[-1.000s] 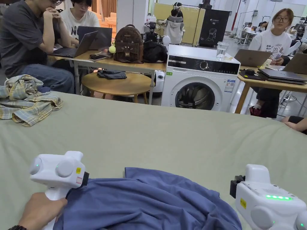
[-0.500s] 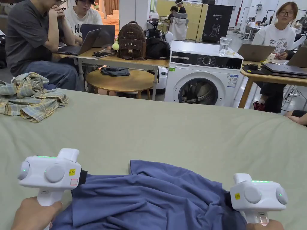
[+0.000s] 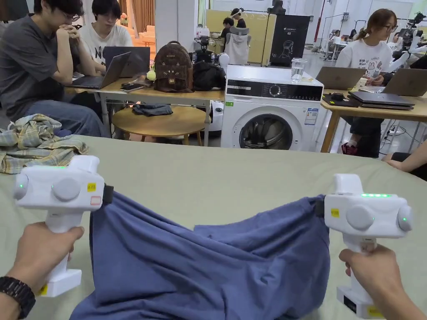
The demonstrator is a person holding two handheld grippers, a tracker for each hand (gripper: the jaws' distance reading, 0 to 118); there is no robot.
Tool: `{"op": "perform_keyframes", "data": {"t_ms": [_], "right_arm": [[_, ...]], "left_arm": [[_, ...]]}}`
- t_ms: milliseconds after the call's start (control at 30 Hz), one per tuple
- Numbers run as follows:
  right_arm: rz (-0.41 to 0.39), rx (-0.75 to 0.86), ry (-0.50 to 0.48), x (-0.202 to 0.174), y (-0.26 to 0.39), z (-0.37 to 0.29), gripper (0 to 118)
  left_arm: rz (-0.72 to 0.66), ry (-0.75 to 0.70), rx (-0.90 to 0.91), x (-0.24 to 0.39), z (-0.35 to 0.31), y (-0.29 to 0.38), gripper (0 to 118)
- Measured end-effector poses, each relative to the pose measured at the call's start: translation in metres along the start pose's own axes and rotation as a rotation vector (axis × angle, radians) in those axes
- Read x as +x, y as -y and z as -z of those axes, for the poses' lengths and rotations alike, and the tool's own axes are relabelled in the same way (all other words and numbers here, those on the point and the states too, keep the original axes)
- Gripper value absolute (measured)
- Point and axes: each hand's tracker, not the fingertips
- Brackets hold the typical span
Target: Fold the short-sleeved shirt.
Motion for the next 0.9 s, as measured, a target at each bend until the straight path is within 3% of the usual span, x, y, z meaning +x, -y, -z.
{"op": "perform_keyframes", "data": {"t_ms": [433, 533, 900], "right_arm": [[-0.004, 0.214, 0.111, 0.008, -0.127, -0.05, 0], [0.034, 0.259, 0.106, 0.007, -0.155, -0.059, 0], [0.005, 0.364, 0.12, -0.003, -0.241, -0.067, 0]], "left_arm": [[-0.036, -0.104, 0.216, -0.044, -0.079, -0.126, 0], [-0.031, -0.124, 0.25, -0.052, -0.086, -0.148, 0], [-0.016, -0.194, 0.341, -0.066, -0.105, -0.218, 0]]}}
